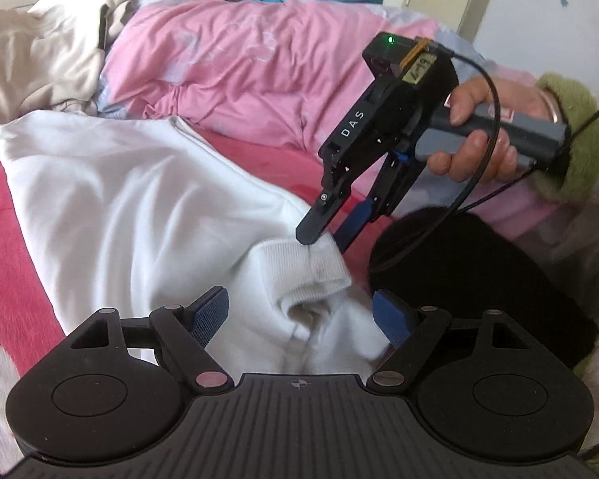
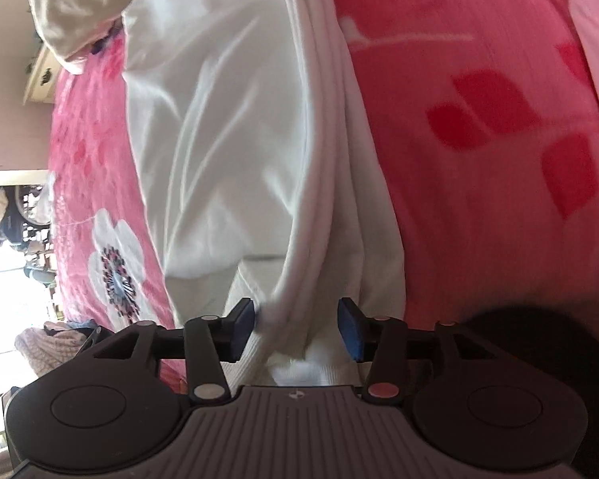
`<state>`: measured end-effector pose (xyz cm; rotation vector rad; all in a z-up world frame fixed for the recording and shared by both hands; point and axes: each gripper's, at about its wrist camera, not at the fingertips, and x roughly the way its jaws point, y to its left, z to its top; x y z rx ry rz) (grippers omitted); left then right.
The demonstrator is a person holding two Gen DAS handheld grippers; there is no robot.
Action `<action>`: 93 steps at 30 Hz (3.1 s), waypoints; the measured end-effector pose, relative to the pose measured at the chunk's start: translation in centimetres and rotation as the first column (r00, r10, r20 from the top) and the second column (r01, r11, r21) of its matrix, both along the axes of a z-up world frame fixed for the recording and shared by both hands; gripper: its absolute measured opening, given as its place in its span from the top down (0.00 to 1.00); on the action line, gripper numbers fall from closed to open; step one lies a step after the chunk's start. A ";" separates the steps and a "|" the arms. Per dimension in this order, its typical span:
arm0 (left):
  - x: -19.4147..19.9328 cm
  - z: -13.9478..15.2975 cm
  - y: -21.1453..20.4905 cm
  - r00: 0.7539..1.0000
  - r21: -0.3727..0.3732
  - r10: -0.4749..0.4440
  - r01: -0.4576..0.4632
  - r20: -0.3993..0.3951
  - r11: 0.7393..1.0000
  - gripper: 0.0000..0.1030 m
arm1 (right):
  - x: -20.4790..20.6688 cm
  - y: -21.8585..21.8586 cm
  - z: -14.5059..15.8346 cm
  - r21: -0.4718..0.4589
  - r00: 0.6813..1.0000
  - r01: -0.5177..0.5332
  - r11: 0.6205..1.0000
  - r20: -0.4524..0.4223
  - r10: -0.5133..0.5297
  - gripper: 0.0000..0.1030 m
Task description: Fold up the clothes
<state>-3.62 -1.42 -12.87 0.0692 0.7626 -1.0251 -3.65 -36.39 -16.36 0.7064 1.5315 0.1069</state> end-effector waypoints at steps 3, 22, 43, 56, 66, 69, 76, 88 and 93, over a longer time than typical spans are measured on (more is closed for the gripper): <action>-0.4 -0.4 0.2 1.000 0.004 0.000 0.000 -0.003 1.000 0.22 | -0.4 0.4 0.0 -0.039 0.999 0.033 0.999 -0.003 -0.033 0.50; -3.5 -4.2 -0.6 0.985 0.201 -0.055 0.021 0.162 0.979 0.31 | -0.5 2.4 0.1 -0.044 0.990 0.071 0.997 0.122 -0.065 0.84; -4.3 -4.1 0.0 0.958 0.318 -0.073 -0.021 0.278 0.948 0.97 | -1.8 0.1 0.1 -0.001 0.984 0.136 0.991 0.119 -0.135 0.84; -4.0 -0.9 4.0 0.970 0.148 -0.086 0.052 0.229 0.988 0.99 | -1.5 1.6 1.9 -0.099 0.991 -0.083 0.992 0.094 0.092 0.85; -5.1 -2.6 3.1 0.956 0.213 -0.188 0.140 0.224 0.967 0.99 | -2.3 4.4 1.4 -0.194 0.958 -0.280 0.940 0.012 0.287 0.85; -5.4 -3.1 2.8 0.950 0.233 -0.218 0.166 0.222 0.958 0.99 | -2.2 5.2 0.9 -0.243 0.942 -0.326 0.914 -0.005 0.335 0.85; -5.1 -4.3 2.0 0.948 0.264 -0.252 0.198 0.192 0.944 0.99 | -2.2 7.7 0.3 -0.377 0.888 -0.439 0.816 -0.042 0.458 0.82; -5.7 -3.7 4.2 0.984 0.295 -0.133 0.093 0.118 0.951 0.71 | -6.6 9.3 7.2 -0.627 0.809 -0.383 0.678 0.127 0.574 0.52; -5.2 -3.0 6.0 0.997 0.290 -0.042 0.021 0.069 0.957 0.71 | -8.7 10.8 8.5 -0.612 0.744 -0.394 0.686 0.225 0.629 0.63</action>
